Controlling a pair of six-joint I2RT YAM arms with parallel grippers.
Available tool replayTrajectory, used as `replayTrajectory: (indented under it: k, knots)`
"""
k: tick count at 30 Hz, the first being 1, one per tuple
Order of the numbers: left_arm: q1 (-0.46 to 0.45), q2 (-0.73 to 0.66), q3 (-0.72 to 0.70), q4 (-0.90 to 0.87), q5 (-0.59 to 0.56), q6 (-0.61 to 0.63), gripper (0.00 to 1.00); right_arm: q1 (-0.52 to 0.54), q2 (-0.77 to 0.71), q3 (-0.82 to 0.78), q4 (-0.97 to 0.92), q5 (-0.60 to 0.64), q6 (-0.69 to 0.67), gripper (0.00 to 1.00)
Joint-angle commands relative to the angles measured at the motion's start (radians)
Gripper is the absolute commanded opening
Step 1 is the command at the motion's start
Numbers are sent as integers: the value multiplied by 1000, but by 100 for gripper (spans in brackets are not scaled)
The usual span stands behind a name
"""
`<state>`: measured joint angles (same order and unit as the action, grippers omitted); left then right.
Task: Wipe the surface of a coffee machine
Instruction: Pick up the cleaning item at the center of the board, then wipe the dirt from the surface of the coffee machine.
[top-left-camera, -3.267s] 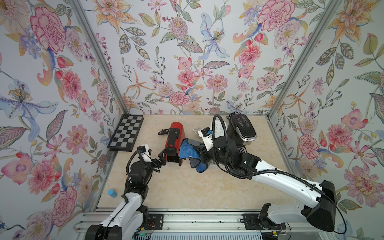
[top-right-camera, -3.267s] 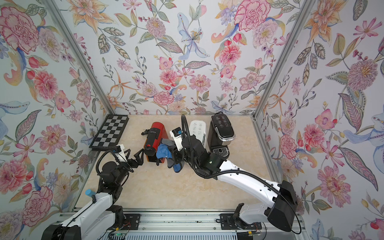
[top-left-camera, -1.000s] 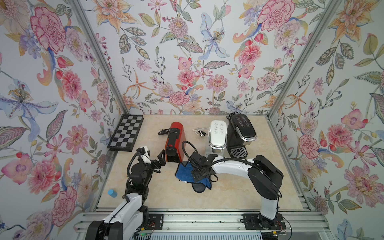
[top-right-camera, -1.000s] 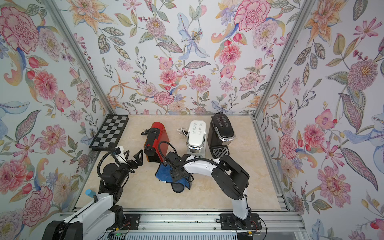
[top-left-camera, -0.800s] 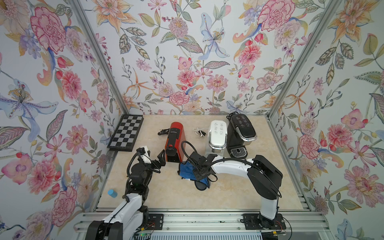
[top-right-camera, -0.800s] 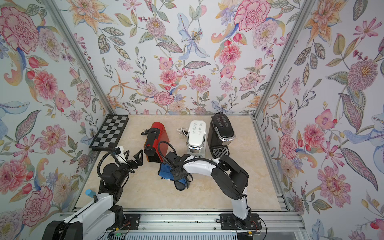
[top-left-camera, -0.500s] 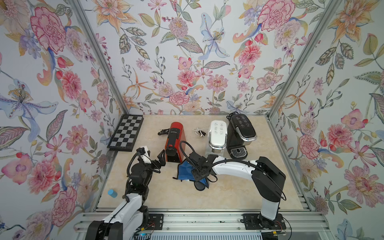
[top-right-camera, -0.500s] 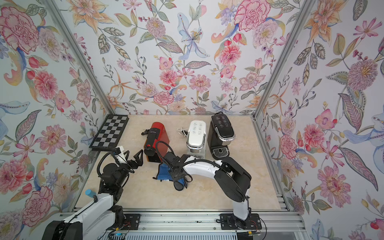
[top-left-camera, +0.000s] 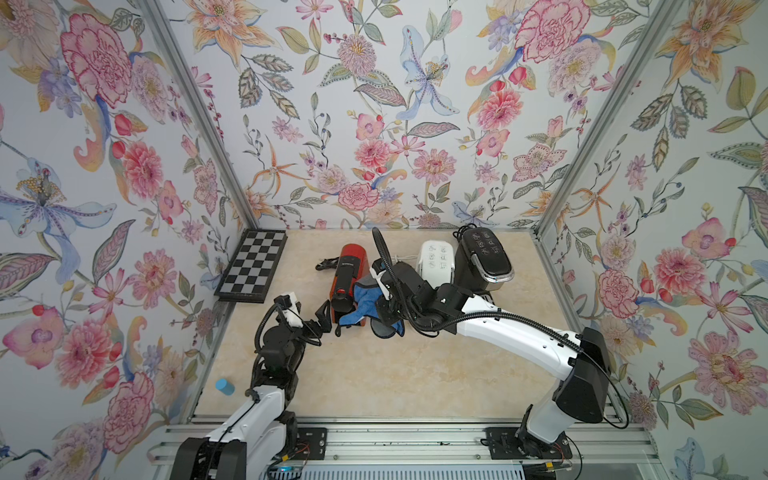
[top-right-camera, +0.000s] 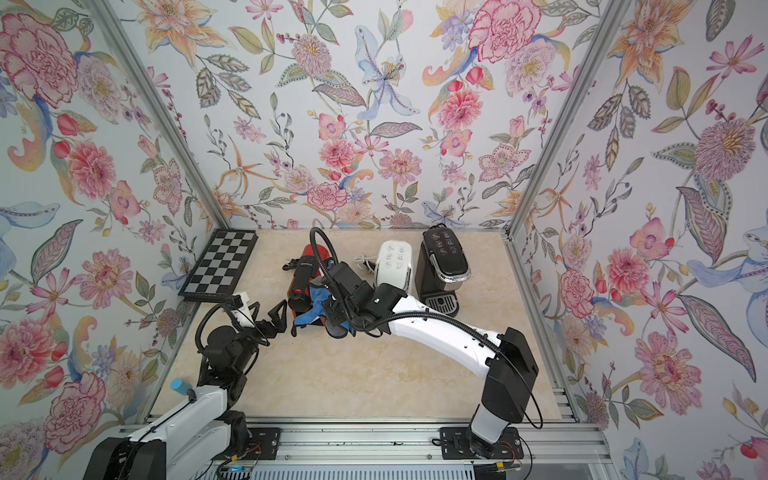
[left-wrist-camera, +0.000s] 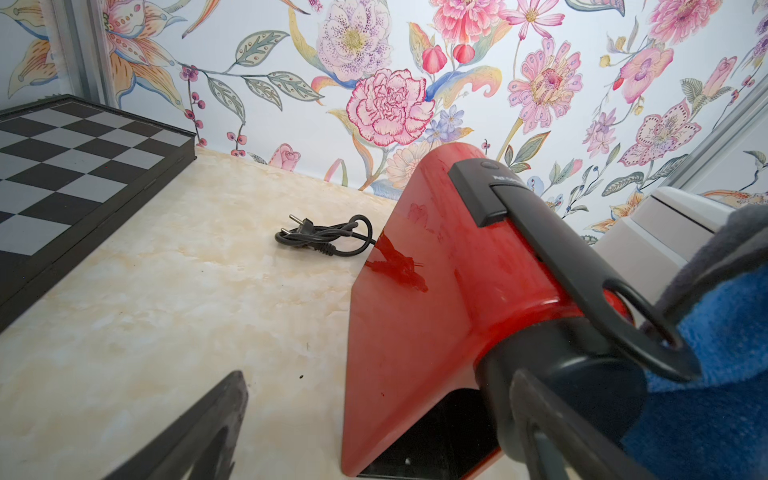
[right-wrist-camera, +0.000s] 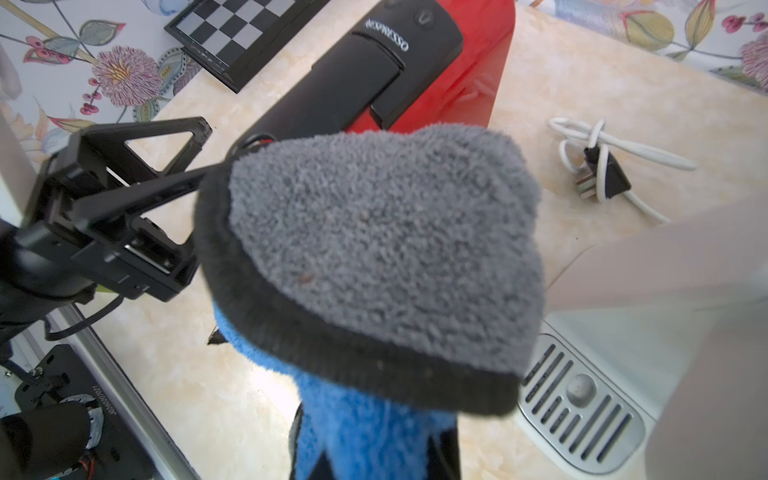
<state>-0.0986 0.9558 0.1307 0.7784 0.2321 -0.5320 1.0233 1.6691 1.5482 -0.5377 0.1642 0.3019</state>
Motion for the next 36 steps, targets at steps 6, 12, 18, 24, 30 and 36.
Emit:
replayTrajectory:
  k: [6,12,18,24,30,36]
  knots:
    - [-9,21,12,18,23,-2,99,-24,127,216,30,-42,-106,4]
    - [-8,41,13,24,16,3,99,-79,296,366,37,-131,-118,5]
    - [-10,79,18,43,39,-2,99,-118,457,546,42,-153,-136,5]
    - [-10,102,24,61,59,-7,99,-169,541,630,41,-154,-118,5]
    - [-10,122,24,71,70,-10,99,-208,632,702,39,-177,-94,5]
    - [-10,136,24,68,65,-11,99,-230,702,736,38,-195,-37,5]
